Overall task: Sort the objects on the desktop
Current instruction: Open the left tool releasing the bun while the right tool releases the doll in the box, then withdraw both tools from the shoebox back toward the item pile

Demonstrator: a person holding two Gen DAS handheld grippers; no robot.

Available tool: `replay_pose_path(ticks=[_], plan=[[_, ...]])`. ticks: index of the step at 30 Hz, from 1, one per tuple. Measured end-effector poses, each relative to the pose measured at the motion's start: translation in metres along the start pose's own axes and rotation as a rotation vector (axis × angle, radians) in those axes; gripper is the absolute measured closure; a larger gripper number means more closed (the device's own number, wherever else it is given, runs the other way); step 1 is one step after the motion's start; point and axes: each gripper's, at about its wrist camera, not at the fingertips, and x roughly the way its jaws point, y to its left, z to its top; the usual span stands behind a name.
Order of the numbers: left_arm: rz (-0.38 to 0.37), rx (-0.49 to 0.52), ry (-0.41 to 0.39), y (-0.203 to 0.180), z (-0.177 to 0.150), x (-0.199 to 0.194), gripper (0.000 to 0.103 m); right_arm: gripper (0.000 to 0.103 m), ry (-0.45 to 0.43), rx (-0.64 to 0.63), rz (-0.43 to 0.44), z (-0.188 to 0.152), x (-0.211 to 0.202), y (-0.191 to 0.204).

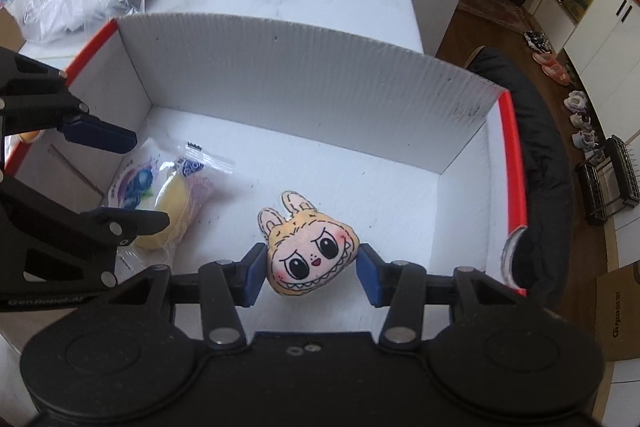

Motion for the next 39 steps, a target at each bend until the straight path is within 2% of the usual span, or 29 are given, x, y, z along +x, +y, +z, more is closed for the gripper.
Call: replay_pose_path(ticks=[3, 6, 8, 10, 14, 21, 23, 27, 31, 39], plan=[[0.001, 0.001, -0.003, 0.000, -0.001, -0.001, 0.050, 0.055, 0.016, 0.005, 0.003, 0.000, 0.003, 0.000], [0.000, -0.012, -0.013, 0.002, -0.003, -0.002, 0.049, 0.050, 0.010, 0.011, 0.004, 0.000, 0.001, -0.001], [-0.001, -0.026, -0.019, 0.005, -0.003, -0.004, 0.046, 0.039, -0.003, 0.018, 0.004, 0.000, -0.001, -0.002], [-0.003, -0.039, -0.032, 0.005, -0.002, -0.008, 0.044, 0.033, -0.019, 0.023, 0.006, 0.000, -0.004, -0.003], [-0.004, -0.068, -0.058, 0.009, -0.005, -0.015, 0.034, 0.030, -0.036, 0.038, 0.004, -0.001, -0.011, -0.005], [-0.014, -0.117, -0.115, 0.011, -0.011, -0.034, 0.033, 0.026, -0.099, 0.070, 0.015, -0.002, -0.033, -0.007], [-0.015, -0.136, -0.137, 0.013, -0.013, -0.042, 0.029, 0.024, -0.119, 0.077, 0.016, -0.003, -0.040, -0.007], [0.012, -0.156, -0.178, 0.013, -0.016, -0.057, 0.028, 0.022, -0.155, 0.099, 0.028, -0.005, -0.051, -0.007], [-0.007, -0.187, -0.216, 0.016, -0.019, -0.071, 0.023, 0.021, -0.186, 0.106, 0.023, -0.008, -0.062, -0.006], [-0.026, -0.219, -0.267, 0.018, -0.037, -0.095, 0.022, 0.019, -0.250, 0.145, 0.042, -0.017, -0.084, 0.004]])
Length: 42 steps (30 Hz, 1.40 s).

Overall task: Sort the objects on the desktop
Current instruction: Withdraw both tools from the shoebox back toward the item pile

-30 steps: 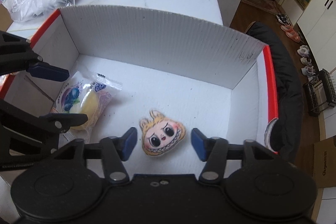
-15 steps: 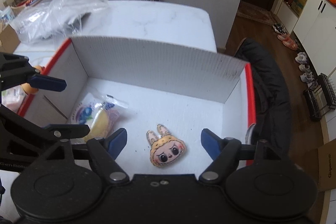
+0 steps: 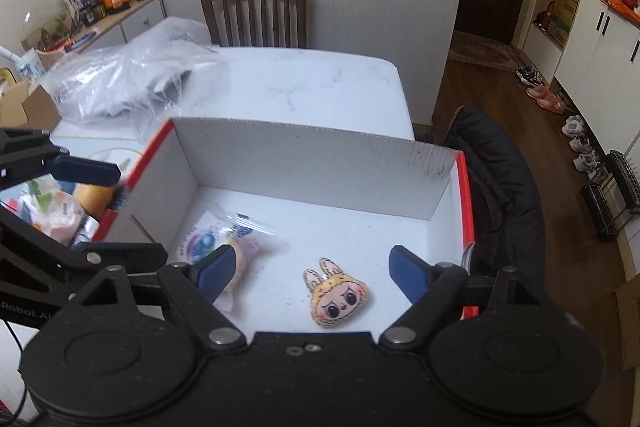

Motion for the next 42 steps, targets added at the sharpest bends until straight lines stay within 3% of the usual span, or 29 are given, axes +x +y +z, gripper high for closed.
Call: replay_pose_path(ticks=[22, 25, 42], plan=[[0.018, -0.087, -0.115, 0.062, -0.061, -0.085, 0.016, 0.008, -0.138, 0.061, 0.022, -0.013, -0.042, 0.087], [0.045, -0.099, -0.123, 0.077, -0.074, -0.092, 0.001, 0.007, -0.147, 0.074, 0.018, -0.012, -0.042, 0.101], [0.089, -0.162, -0.169, 0.156, -0.143, -0.133, 0.000, 0.006, -0.144, 0.086, -0.005, -0.025, -0.025, 0.189]])
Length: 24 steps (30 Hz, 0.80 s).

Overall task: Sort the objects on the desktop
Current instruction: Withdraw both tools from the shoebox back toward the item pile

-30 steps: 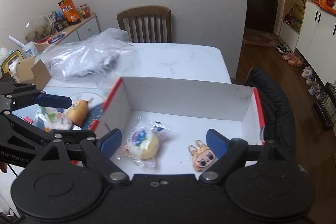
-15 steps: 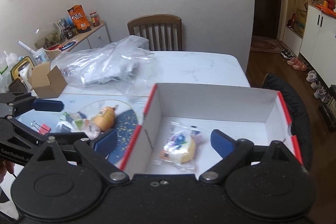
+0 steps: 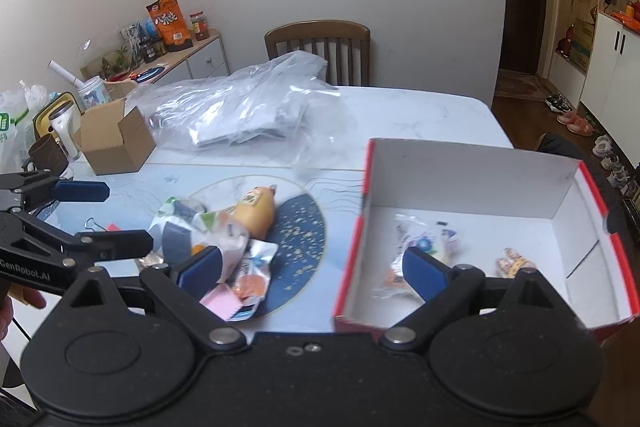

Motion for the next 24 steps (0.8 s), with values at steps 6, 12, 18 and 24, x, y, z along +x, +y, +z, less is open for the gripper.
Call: replay_pose_path(ticks=[6, 12, 18, 24], plan=[[0.026, -0.022, -0.004, 0.030, -0.015, -0.011, 0.000, 0.006, 0.002, 0.019, -0.003, -0.004, 0.010, 0.025], [0.047, -0.047, -0.016, 0.059, -0.033, -0.018, 0.000, 0.006, -0.001, 0.015, -0.010, -0.005, 0.022, 0.051], [0.091, -0.048, 0.009, 0.083, -0.048, -0.018, 0.000, 0.006, 0.013, 0.020, -0.040, -0.008, 0.036, 0.070], [0.111, -0.070, 0.051, 0.107, -0.062, -0.007, 0.000, 0.006, 0.021, 0.008, -0.067, -0.010, 0.051, 0.086]])
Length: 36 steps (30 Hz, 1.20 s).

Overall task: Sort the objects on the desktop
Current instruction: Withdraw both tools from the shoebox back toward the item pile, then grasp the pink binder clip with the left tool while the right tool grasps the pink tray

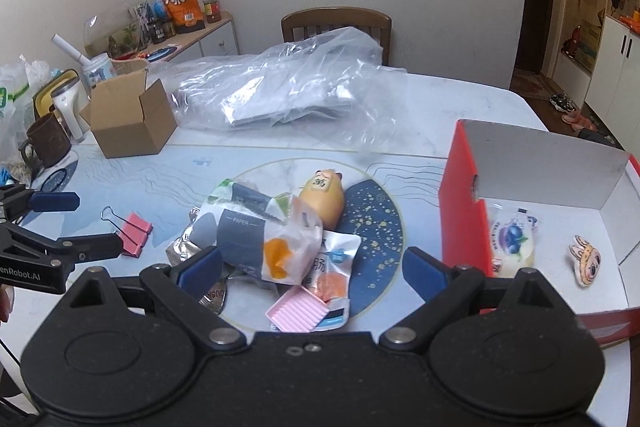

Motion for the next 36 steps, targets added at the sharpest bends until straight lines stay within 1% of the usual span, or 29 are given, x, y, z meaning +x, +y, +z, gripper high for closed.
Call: replay_pose_path(ticks=[3, 7, 13, 18, 28, 36], plan=[[-0.002, -0.015, 0.017, 0.010, -0.005, 0.007, 0.000, 0.006, 0.009, -0.013, -0.011, 0.000, 0.007, 0.007], [0.026, -0.027, 0.026, 0.021, -0.009, 0.014, 0.000, 0.006, 0.021, -0.030, -0.023, 0.001, 0.016, 0.014], [0.033, -0.009, 0.034, 0.031, -0.012, 0.032, 0.000, 0.006, 0.041, -0.032, -0.038, 0.003, 0.030, 0.019], [0.032, 0.001, 0.069, 0.036, -0.018, 0.050, 0.000, 0.006, 0.066, -0.028, -0.054, 0.000, 0.043, 0.019], [0.035, 0.030, 0.096, 0.040, -0.021, 0.075, 0.001, 0.010, 0.158, -0.003, -0.102, -0.022, 0.070, 0.010], [0.030, 0.027, 0.109, 0.044, -0.026, 0.083, 0.001, 0.016, 0.188, -0.008, -0.103, -0.034, 0.078, 0.018]])
